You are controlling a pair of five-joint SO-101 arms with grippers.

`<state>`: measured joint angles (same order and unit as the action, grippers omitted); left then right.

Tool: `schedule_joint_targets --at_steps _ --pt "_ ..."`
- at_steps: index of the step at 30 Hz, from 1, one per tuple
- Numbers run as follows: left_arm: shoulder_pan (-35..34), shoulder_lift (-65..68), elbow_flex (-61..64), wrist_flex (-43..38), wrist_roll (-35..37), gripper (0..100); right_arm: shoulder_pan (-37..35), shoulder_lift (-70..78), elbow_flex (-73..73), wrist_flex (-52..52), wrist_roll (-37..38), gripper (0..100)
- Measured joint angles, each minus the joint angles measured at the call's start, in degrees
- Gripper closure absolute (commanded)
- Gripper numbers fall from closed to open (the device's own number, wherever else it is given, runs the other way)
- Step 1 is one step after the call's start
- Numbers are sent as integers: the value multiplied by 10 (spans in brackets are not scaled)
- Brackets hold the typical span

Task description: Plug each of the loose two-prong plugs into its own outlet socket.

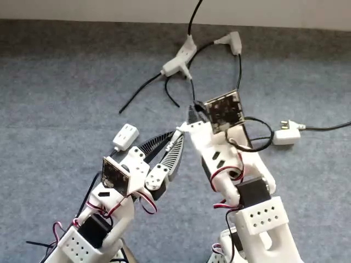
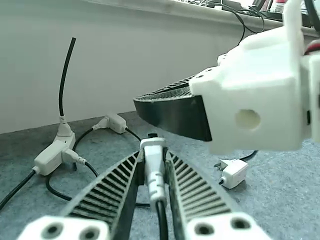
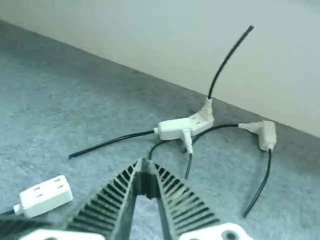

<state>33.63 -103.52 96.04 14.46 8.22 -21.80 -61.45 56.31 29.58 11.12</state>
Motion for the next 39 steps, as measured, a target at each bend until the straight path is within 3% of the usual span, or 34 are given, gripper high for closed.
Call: schedule_joint_targets --at_steps 4,8,12,16,20,28,33,39 --pt "-4 0 0 0 1 995 -7 0 25 -26 -1 991" --pt "-46 0 0 0 0 994 55 0 35 -50 -7 991" --pt "-132 0 -8 6 19 994 131 0 18 -45 -69 991" --pt "-246 6 -61 83 81 993 178 -1 6 23 -100 991" --pt "-287 82 -144 152 63 993 182 -2 29 80 -105 991" --pt "-288 447 -409 265 45 993 182 -2 195 55 -162 991" --pt "-288 736 -665 452 47 993 182 -2 306 -44 -169 991" --pt "-302 1073 -978 702 120 993 181 -2 358 -141 -169 991"
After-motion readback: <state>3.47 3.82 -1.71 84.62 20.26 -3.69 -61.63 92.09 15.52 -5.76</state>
